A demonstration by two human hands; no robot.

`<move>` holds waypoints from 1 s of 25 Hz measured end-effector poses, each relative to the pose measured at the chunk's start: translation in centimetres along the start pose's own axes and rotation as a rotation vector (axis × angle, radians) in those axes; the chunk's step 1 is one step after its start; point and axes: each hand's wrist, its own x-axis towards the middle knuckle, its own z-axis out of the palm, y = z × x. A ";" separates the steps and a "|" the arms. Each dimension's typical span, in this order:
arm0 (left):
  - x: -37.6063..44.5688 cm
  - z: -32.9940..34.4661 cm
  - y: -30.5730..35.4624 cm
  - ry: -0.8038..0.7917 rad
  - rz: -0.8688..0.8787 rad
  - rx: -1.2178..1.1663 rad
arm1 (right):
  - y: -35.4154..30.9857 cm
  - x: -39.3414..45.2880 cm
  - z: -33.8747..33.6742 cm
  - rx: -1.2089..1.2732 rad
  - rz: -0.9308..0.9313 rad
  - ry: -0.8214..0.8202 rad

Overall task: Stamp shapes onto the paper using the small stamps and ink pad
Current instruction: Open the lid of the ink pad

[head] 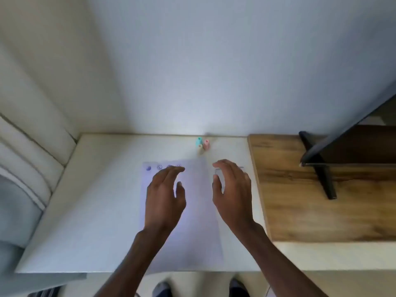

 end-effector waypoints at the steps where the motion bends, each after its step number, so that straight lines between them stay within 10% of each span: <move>1: -0.7 1.1 -0.1 -0.038 -0.002 0.015 | 0.7 -0.6 0.8 0.018 0.006 0.016; 8: -4.7 3.3 -0.7 -0.338 0.068 0.376 | 3.0 -2.8 0.0 0.097 0.084 0.156; 25: 1.4 7.9 3.8 -0.402 0.167 0.223 | 8.1 2.7 -1.5 -0.162 0.026 -0.580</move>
